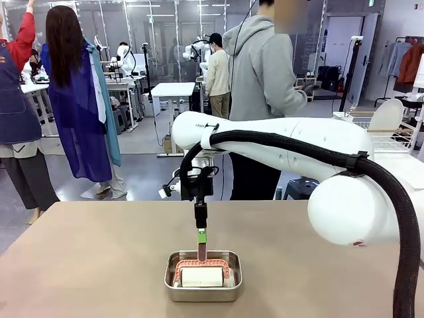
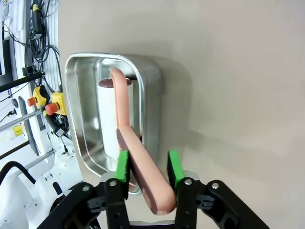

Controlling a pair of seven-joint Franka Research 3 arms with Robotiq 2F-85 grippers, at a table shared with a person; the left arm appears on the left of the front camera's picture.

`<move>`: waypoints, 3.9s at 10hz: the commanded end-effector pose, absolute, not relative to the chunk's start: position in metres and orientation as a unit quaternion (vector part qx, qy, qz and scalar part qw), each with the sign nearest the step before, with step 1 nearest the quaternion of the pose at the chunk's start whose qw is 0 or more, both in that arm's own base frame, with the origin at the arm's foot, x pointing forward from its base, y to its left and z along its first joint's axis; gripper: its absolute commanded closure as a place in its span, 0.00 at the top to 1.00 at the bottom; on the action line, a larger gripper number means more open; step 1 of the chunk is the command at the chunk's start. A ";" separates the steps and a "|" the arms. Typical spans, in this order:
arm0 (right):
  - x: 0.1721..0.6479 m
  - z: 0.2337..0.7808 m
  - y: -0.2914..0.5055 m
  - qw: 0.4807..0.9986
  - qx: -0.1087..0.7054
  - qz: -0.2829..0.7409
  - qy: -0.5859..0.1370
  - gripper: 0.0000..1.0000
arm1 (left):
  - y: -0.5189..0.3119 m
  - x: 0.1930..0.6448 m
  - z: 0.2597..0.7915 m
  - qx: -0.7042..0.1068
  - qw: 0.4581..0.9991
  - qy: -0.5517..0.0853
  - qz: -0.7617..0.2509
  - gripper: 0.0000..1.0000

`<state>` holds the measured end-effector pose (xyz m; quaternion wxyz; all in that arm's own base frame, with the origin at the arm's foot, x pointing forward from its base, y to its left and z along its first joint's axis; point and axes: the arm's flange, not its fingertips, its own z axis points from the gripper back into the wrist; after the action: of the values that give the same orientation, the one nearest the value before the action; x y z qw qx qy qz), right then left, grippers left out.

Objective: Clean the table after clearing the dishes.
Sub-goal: When the right (or left) Handle tray is removed, use the right hand (or left hand) to clean the right (or left) side of the table with the Lint Roller.

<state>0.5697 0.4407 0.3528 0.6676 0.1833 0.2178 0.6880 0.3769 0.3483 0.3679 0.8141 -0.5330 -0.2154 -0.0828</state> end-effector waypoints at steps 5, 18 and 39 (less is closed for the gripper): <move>0.564 0.371 0.444 0.697 0.187 0.656 0.223 0.00 | 0.348 0.371 0.370 -0.531 0.816 -0.211 -0.084 1.00; 0.529 0.525 0.315 0.869 0.133 0.466 0.100 0.18 | 0.348 0.371 0.370 -0.531 0.816 -0.211 -0.084 1.00; 0.543 0.361 0.091 0.910 0.413 0.034 -0.008 0.23 | 0.348 0.371 0.370 -0.531 0.816 -0.211 -0.084 1.00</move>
<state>0.5356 0.0972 0.3573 0.9106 0.4117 -0.0179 0.0320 0.3770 0.3480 0.3677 0.8140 -0.5331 -0.2151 -0.0829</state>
